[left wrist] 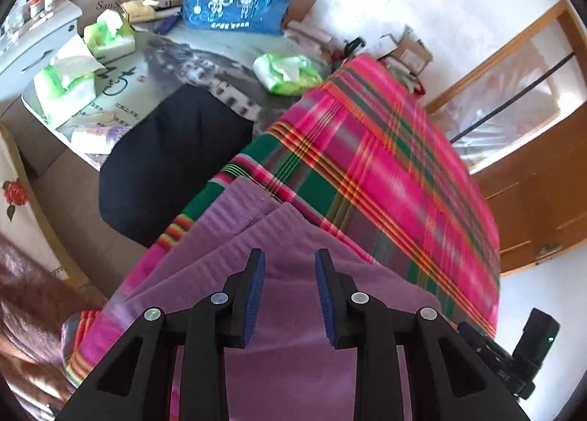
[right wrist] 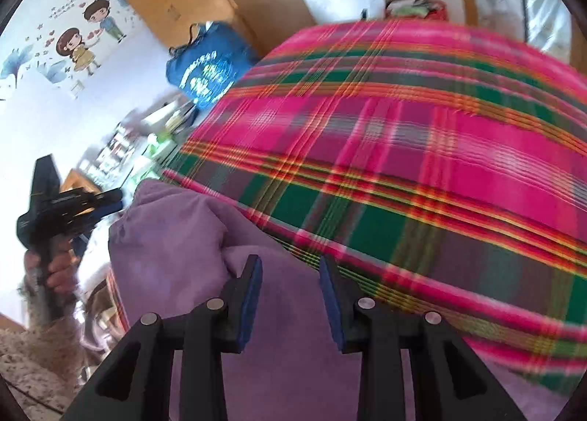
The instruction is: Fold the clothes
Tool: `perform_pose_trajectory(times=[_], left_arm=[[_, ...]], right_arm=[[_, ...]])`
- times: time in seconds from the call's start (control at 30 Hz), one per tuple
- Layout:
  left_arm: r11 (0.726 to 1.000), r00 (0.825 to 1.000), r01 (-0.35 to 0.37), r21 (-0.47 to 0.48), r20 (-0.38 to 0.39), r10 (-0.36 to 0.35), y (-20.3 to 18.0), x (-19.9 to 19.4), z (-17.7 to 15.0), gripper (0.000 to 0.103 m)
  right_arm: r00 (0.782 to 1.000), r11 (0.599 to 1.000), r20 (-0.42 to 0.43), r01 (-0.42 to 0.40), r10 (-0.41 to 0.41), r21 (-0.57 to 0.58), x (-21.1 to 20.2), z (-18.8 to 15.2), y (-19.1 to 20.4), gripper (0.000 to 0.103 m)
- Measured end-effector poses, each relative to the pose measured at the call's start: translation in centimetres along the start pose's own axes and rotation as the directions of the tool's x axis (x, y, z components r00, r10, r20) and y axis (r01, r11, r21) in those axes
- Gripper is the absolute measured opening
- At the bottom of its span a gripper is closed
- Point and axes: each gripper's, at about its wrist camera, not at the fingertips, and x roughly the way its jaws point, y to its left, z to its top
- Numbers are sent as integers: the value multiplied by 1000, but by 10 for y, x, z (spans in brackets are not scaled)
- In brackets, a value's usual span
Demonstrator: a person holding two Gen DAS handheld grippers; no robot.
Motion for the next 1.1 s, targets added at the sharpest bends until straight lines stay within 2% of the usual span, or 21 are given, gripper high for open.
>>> perform_pose_trajectory(times=[0.1, 0.3, 0.33, 0.4, 0.47, 0.83, 1.1], left_arm=[[1000, 1000, -11, -21, -18, 11, 2, 13, 6, 29], [998, 998, -39, -41, -48, 37, 7, 28, 13, 29], [998, 998, -43, -42, -46, 41, 6, 29, 13, 29], [998, 998, -49, -45, -41, 47, 6, 30, 14, 29], [997, 998, -53, -48, -36, 52, 5, 31, 15, 29], [997, 998, -58, -47, -25, 57, 6, 34, 15, 29], [997, 998, -67, -38, -20, 67, 4, 34, 14, 29]], right_arm=[[993, 996, -81, -93, 91, -19, 15, 12, -6, 33], [970, 984, -188, -167, 153, -61, 32, 14, -6, 34], [970, 983, -187, -171, 157, -64, 30, 12, -6, 32], [969, 981, -183, -181, 166, -69, 24, 8, -5, 15], [968, 978, -175, -197, 181, -75, 17, 4, -3, 6], [952, 951, -100, -298, 290, -80, -30, -20, 17, 4], [920, 924, -141, -377, 366, -60, -27, -45, 33, 4]])
